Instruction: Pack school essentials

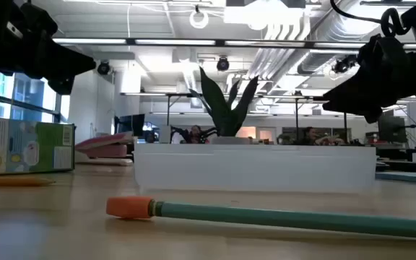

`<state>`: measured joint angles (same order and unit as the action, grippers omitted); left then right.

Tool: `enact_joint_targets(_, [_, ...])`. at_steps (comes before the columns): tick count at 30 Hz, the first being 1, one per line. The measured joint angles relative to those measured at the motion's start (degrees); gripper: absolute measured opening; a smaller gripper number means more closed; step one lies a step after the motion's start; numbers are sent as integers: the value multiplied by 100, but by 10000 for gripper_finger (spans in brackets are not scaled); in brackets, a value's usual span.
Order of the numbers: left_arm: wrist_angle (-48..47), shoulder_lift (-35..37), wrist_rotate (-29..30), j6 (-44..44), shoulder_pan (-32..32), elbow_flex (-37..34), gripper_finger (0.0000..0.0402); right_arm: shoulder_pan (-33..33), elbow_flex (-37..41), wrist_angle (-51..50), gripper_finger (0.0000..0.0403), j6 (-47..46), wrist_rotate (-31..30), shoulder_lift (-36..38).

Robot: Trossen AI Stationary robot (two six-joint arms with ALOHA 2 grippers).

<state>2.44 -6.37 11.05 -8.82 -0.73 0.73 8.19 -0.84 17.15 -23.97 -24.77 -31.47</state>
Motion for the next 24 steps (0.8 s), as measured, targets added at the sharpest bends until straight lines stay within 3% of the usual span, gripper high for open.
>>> enact_joint_targets(5, [-2,1,0,0,0,0,35,3,-134,12,158,199,6,-3])
enact_joint_targets(11, [-1,0,2,0,0,0,35,96,-867,-237,158,1052,327,-2])
enact_joint_targets(16, [2,0,4,0,2,0,35,279,-1784,-1543,158,1172,337,-28])
enact_joint_targets(24, [-1,0,7,0,0,0,35,714,-3149,-4162,146,-368,373,-628])
